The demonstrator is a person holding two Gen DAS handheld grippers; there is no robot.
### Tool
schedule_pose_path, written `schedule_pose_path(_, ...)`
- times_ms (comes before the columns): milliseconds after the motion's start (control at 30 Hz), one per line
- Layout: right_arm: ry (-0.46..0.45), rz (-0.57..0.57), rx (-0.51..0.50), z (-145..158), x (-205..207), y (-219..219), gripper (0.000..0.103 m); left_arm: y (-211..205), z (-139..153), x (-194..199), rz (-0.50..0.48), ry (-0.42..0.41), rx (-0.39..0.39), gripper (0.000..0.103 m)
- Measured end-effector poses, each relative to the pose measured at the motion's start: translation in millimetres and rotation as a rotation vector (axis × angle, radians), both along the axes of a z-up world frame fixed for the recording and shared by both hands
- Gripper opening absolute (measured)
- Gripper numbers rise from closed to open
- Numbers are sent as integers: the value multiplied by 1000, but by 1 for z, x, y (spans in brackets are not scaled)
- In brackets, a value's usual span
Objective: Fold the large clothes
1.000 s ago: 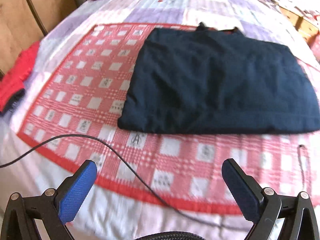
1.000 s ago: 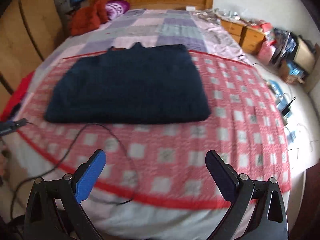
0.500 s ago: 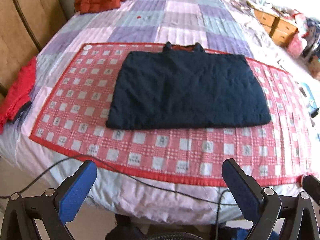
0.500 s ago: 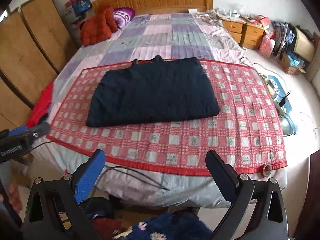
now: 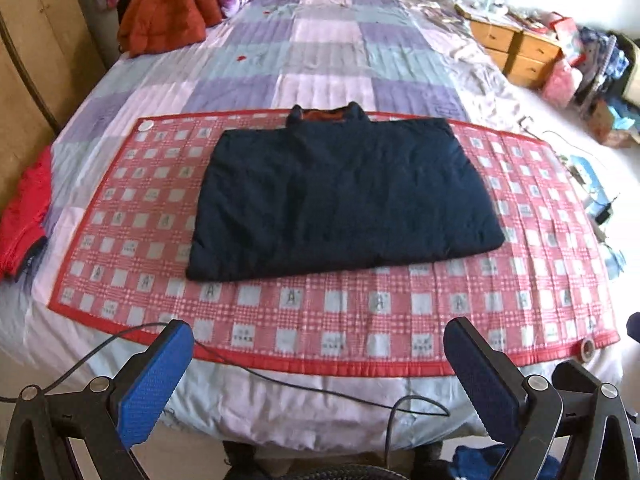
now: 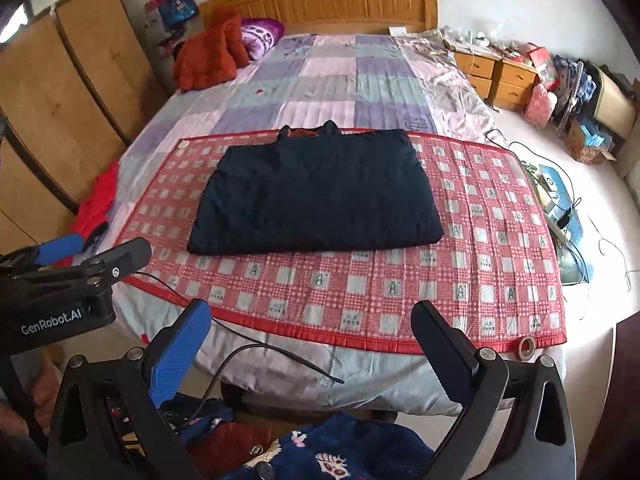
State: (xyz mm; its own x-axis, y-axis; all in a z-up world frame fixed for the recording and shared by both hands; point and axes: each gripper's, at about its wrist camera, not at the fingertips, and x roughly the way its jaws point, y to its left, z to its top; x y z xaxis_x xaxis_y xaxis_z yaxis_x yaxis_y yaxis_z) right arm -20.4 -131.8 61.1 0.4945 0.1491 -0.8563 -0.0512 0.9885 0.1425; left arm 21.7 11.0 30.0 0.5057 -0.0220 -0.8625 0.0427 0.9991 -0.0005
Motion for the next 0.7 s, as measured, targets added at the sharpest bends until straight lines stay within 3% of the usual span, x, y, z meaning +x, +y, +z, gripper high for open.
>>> schedule_pose_path(700,2,1,-25,5,22,8,102,-1,-4,19,9,15,24,103)
